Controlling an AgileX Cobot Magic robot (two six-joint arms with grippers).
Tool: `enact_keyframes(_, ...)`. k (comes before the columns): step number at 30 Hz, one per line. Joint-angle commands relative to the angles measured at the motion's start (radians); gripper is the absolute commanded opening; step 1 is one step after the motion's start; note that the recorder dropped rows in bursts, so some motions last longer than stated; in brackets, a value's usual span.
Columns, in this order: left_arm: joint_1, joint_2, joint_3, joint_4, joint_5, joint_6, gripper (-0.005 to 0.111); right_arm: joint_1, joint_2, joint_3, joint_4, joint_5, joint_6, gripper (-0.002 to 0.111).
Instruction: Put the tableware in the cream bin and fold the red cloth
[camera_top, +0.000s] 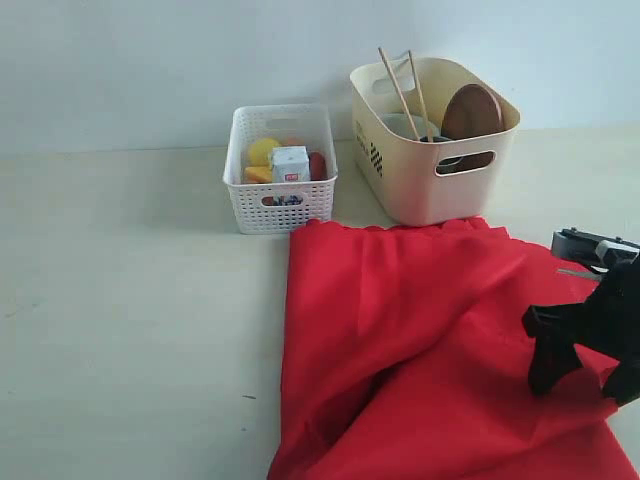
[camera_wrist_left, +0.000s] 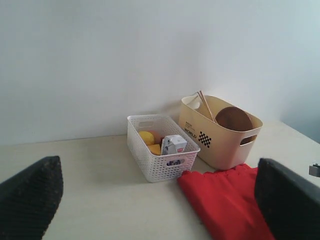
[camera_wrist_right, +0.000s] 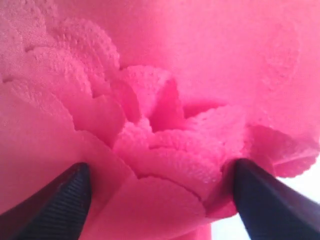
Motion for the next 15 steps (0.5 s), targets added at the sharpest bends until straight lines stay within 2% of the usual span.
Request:
enact_keyframes(1,-0.002,-0.015,0.008,0.010,-0.031,0.005,0.102,-0.003,0.046,0.006,0.012,-0.049,-0.032,0.057)
enact_keyframes(6,-0.002,-0.015,0.008,0.010,-0.031,0.005,0.102,-0.003,0.047,0.006,-0.005,-0.081,-0.059,0.005)
enact_keyframes(7,-0.002,-0.015,0.008,0.010,-0.031,0.005,0.102,-0.003,0.047,0.006,-0.010,-0.086,-0.068,0.000)
enact_keyframes(11,-0.002,-0.015,0.008,0.010,-0.027,0.007,0.102,-0.003,0.046,0.006,-0.051,-0.116,-0.068,0.000)
enact_keyframes(15,-0.002,-0.015,0.008,0.010,-0.025,0.009,0.102,-0.022,0.039,-0.004,-0.184,-0.124,0.057,0.000)
